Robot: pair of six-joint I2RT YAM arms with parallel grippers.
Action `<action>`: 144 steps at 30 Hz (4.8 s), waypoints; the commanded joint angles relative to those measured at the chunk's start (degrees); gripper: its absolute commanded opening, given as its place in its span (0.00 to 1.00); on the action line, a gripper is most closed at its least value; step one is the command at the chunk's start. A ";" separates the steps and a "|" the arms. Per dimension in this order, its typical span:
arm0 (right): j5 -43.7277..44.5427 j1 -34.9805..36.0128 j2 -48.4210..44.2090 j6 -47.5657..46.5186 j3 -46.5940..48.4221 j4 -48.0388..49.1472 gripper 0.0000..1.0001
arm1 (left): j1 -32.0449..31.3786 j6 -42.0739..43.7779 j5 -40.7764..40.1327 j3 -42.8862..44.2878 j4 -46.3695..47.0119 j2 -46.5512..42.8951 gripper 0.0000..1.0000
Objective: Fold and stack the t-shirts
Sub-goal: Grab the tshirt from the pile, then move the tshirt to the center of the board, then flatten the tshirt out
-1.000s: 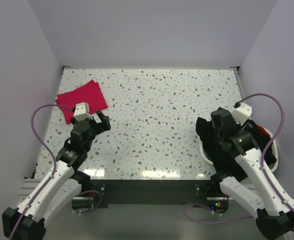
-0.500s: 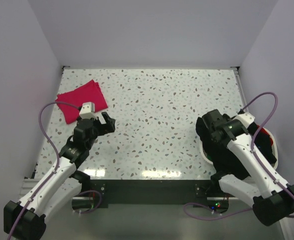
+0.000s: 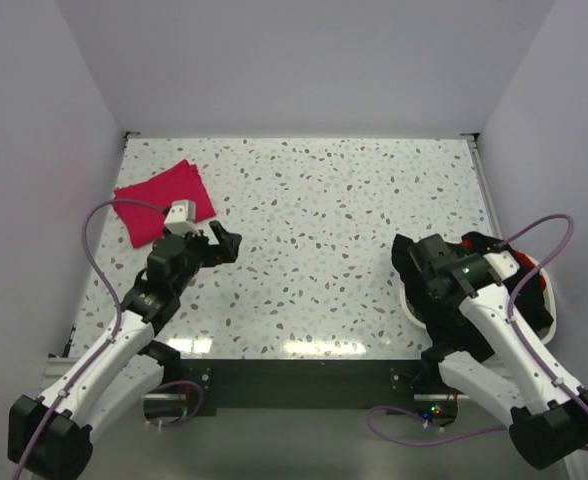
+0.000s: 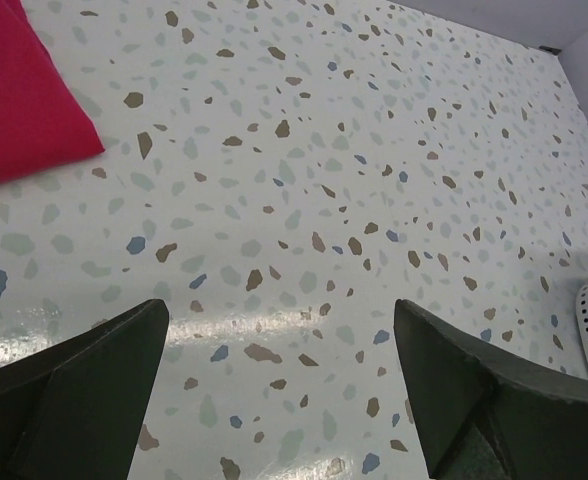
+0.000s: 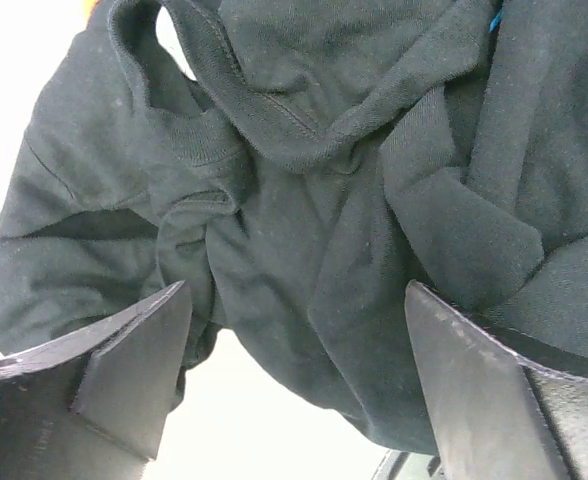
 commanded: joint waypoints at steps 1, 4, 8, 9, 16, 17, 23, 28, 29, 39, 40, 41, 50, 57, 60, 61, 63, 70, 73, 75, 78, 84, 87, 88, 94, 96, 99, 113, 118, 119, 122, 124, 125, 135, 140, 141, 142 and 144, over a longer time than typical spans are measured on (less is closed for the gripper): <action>1.54 -0.27 1.13 5.22 0.09 -13.81 0.89 | -0.04 -1.18 3.03 0.46 4.88 0.54 1.00; 2.16 -0.27 2.45 3.39 0.36 -11.29 0.85 | -0.04 -1.09 3.12 0.19 5.94 0.72 1.00; 4.53 -0.26 6.49 2.94 1.24 -10.22 0.71 | -0.04 -0.74 2.68 0.81 5.59 1.07 1.00; 4.88 -0.18 7.02 2.07 1.15 -9.35 0.65 | -0.13 -0.65 2.60 0.72 5.50 0.90 1.00; 5.07 -0.27 5.02 -4.24 0.88 -5.84 0.14 | -0.04 -0.56 1.80 0.46 5.15 0.55 1.00; 3.24 -0.18 0.66 -12.10 1.67 -0.78 0.00 | -0.13 -0.56 2.15 0.28 5.41 0.37 1.00; 0.84 -0.18 -9.39 -31.57 9.83 11.12 0.00 | -0.13 -0.92 2.86 0.02 5.32 -0.25 1.00; 3.83 -0.27 -7.57 -38.97 22.75 12.37 0.00 | -0.04 -0.48 1.55 -0.51 4.98 -0.95 1.00; 4.35 -0.27 -6.87 -41.25 24.42 13.15 0.00 | -0.04 -0.39 0.85 -0.16 4.63 -0.95 1.00; 0.33 -0.26 3.59 -54.27 37.52 36.52 0.00 | -0.04 0.05 -0.04 0.55 3.92 -0.16 1.00; -0.73 -0.27 5.08 -55.23 37.88 39.06 0.00 | -0.04 0.23 -0.82 0.55 3.92 -0.25 1.00; -3.52 -0.27 6.05 -56.72 38.06 44.40 0.00 | -0.04 0.49 -1.70 0.46 3.83 -0.33 1.00; -30.06 -0.09 22.21 -60.25 47.80 64.83 0.00 | -0.13 4.70 -6.19 -2.79 4.89 -5.95 1.00; -47.66 2.02 41.56 -60.95 75.46 59.22 0.00 | -0.04 6.29 -6.55 -3.58 4.01 -8.86 1.00; -52.67 2.55 43.59 -59.29 79.53 59.39 0.00 | -0.13 6.38 -5.32 -3.15 3.48 -8.33 1.00; -53.90 2.89 43.42 -58.94 80.07 59.57 0.00 | -0.04 6.47 -5.23 -2.97 3.57 -8.42 1.00; -55.41 2.90 42.80 -58.15 80.17 58.25 0.00 | -0.04 6.47 -5.05 -2.79 3.65 -8.86 1.00; -56.72 2.99 30.16 -54.19 53.57 63.52 0.00 | -0.04 5.77 -1.46 -3.41 5.67 -10.88 0.99; -54.19 3.07 26.81 -54.10 41.08 65.02 0.00 | -0.13 5.42 3.53 -4.98 9.44 -10.18 0.97; -49.55 3.07 27.50 -54.89 35.63 63.01 0.04 | -0.04 4.54 5.84 -5.60 13.04 -8.08 0.95; -48.37 2.99 31.01 -56.73 30.35 58.96 0.31 | -0.13 2.43 13.55 -6.48 18.14 -3.07 0.90; -49.61 3.07 25.15 -53.22 8.29 70.90 0.52 | -6.17 -0.65 15.43 -8.42 28.08 10.19 0.87; -45.48 3.07 23.21 -54.10 3.71 68.45 0.59 | -11.88 -0.92 12.28 -7.46 31.95 17.05 0.87; -45.47 3.16 22.85 -54.54 2.74 67.66 0.59 | -13.13 -1.00 11.31 -7.02 32.48 18.72 0.87; -43.63 3.16 19.69 -55.59 -3.94 67.74 0.59 | -18.58 -2.67 10.16 -1.75 35.03 34.61 0.88; -43.63 3.16 19.68 -55.86 -5.44 68.27 0.60 | -20.43 -2.94 6.92 0.71 33.28 37.80 0.89; -44.85 3.16 21.35 -56.12 -6.14 69.23 0.60 | -21.57 -3.20 1.57 2.65 30.73 41.15 0.89; -48.20 3.16 31.98 -56.83 -5.09 73.98 0.60 | -22.81 -0.30 -5.76 9.51 25.80 50.02 0.84; -49.78 3.16 34.62 -57.61 -4.48 74.77 0.52 | -22.81 0.23 -2.77 11.79 26.94 53.28 0.38; -50.48 3.07 35.32 -57.70 -4.21 74.86 0.47 | -22.81 0.49 -2.68 11.97 27.12 53.02 0.23; -51.45 3.07 36.21 -58.06 -3.78 75.39 0.19 | -22.81 1.54 -3.29 12.67 25.81 50.56 0.03; -52.41 3.16 36.12 -58.14 -3.51 75.39 0.09 | -22.81 3.03 -4.34 13.11 24.41 47.15 0.00; -52.59 3.16 35.60 -58.23 -3.33 75.30 0.01 | -22.81 3.56 -4.78 13.29 23.79 45.74 0.00; -50.66 3.07 19.02 -58.58 -3.07 67.41 0.00 | -22.81 8.84 -15.07 13.91 11.84 18.26 0.00; -49.52 3.16 6.70 -57.97 -1.49 61.95 0.00 | -22.81 9.19 -15.77 14.78 5.25 5.58 0.00; -49.43 3.16 4.59 -57.79 -0.97 60.29 0.00 | -22.81 9.28 -15.95 15.22 4.28 1.99 0.00; -49.34 3.16 1.44 -57.71 0.43 59.31 0.00 | -22.81 9.37 -16.30 15.66 2.09 0.47 0.00; -50.13 3.07 -1.40 -57.70 2.19 56.60 0.00 | -22.81 9.46 -16.74 17.33 -1.33 -3.47 0.00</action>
